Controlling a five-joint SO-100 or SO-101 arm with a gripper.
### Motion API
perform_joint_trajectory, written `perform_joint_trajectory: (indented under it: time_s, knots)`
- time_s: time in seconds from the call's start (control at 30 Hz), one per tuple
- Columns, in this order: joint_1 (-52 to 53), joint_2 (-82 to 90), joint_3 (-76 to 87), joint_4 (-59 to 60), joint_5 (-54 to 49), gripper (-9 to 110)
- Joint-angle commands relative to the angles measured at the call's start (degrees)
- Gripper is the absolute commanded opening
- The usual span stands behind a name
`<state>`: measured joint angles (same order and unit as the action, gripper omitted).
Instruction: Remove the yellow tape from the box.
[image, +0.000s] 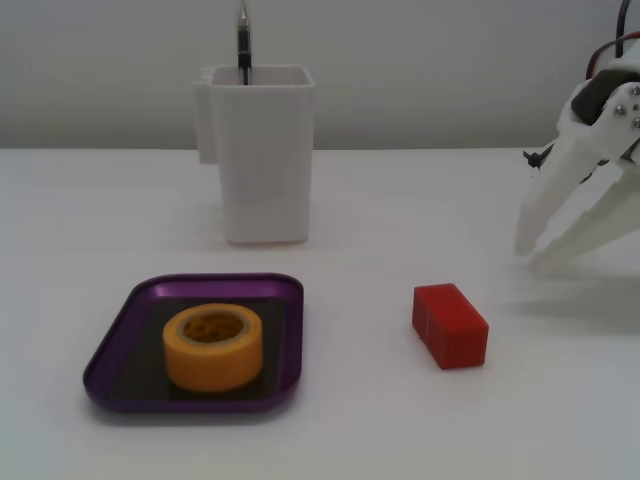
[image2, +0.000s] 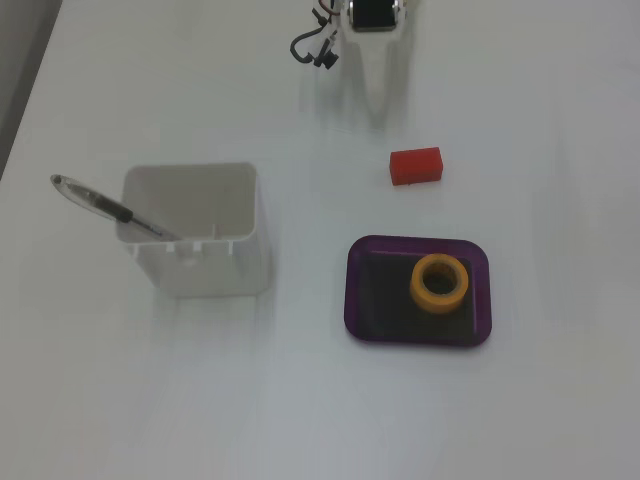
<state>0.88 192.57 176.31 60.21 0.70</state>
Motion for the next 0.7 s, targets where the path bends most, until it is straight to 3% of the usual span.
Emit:
perform_joint_trajectory:
  time_s: [0.0,0.27,0.67]
  knots:
    - [-0.4,3.4,0.4,0.0,-0.4,0]
    - [-0.4,3.4,-2.7,-0.7,-0.4,0]
    - [0.4,-2.5,-27.9,1.1,-4.3,2]
